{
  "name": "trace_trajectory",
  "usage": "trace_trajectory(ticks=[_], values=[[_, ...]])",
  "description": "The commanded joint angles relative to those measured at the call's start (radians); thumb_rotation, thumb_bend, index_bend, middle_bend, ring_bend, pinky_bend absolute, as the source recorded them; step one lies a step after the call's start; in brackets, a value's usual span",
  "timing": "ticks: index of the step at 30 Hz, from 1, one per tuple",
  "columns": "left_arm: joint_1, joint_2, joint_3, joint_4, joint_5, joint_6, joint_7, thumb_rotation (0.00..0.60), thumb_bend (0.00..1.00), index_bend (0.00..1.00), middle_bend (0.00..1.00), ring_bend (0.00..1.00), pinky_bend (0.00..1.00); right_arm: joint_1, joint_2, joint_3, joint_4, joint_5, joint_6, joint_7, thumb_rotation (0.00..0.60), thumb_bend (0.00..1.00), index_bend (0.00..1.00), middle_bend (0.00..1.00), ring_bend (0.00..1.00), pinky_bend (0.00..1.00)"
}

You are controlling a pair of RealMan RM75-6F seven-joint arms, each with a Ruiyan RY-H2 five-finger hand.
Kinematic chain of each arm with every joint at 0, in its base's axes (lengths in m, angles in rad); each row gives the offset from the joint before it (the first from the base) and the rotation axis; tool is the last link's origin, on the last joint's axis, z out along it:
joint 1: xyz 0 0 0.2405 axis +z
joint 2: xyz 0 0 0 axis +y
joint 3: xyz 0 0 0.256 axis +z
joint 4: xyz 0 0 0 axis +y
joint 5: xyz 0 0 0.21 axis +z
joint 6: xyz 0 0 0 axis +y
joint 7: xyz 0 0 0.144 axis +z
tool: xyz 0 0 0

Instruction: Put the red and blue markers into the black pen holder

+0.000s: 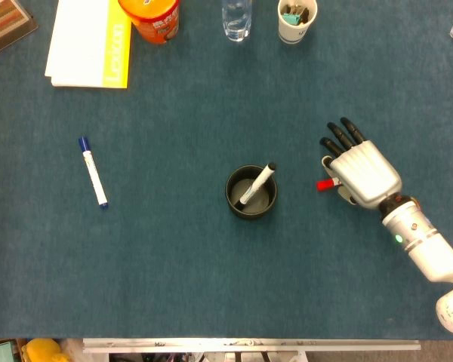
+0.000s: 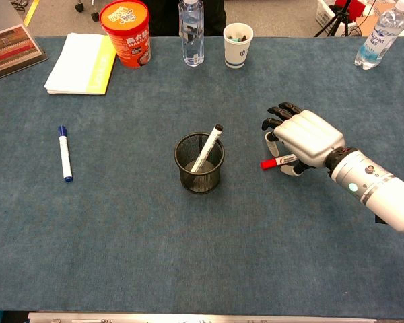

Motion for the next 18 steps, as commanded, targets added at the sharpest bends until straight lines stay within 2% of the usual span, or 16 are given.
trace_trajectory(ticks=[1, 12, 18], values=[[0.001, 0.000, 0.000, 0.001, -0.001, 0.001, -0.001, 0.600, 0.23, 0.22, 0.04, 0.00, 0.08, 0.006, -0.003, 0.001, 0.002, 0.009, -0.006, -0.010, 0.600, 0.19, 0.55, 0.23, 0.03, 0.00], [0.010, 0.002, 0.000, 0.008, -0.002, 0.010, -0.012, 0.600, 0.23, 0.22, 0.04, 0.00, 0.08, 0.023, -0.004, -0.007, -0.004, 0.054, -0.036, -0.079, 0.600, 0.21, 0.55, 0.23, 0.03, 0.00], [0.013, 0.002, -0.001, 0.013, -0.004, 0.012, -0.019, 0.600, 0.23, 0.22, 0.04, 0.00, 0.08, 0.027, 0.000, -0.009, -0.014, 0.076, -0.040, -0.093, 0.600, 0.28, 0.55, 0.23, 0.03, 0.00]])
